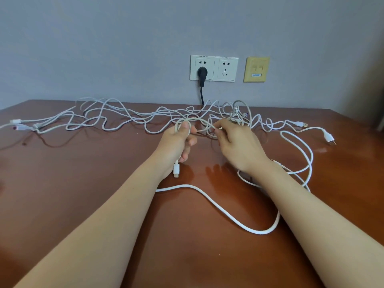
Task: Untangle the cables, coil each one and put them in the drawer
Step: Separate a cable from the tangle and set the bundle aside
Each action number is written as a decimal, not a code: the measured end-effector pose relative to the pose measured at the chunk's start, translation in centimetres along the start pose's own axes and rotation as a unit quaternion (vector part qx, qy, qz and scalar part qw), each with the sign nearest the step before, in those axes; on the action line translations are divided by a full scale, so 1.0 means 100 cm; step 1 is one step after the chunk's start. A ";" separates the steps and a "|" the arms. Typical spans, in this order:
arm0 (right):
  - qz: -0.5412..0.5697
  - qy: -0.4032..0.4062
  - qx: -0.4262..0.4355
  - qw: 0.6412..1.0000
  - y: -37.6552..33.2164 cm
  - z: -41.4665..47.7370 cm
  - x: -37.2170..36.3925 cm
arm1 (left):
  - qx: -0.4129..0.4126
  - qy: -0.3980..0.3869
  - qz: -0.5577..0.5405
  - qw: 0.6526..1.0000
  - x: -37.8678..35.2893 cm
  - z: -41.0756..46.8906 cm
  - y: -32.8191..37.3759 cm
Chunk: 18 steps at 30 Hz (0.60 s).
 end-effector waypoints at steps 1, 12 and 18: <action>-0.003 -0.005 0.008 1.000 -0.004 -0.001 -0.001 | -0.014 0.010 0.024 1.000 0.003 0.001 0.001; 0.025 -0.096 0.036 0.994 -0.026 -0.015 -0.023 | -0.059 -0.066 0.042 0.995 -0.009 -0.003 0.006; -0.002 -0.112 0.072 0.991 -0.039 -0.019 -0.024 | -0.081 -0.038 0.147 0.985 -0.005 0.000 0.008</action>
Point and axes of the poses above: each hand's wrist, its own z-axis towards the middle knuckle, its own x-axis out of the back of the hand, y = z × x, the point moved 10 cm from there along z, towards the middle knuckle, and after that the axes turned 7 degrees about y, right-handed, at the moved point
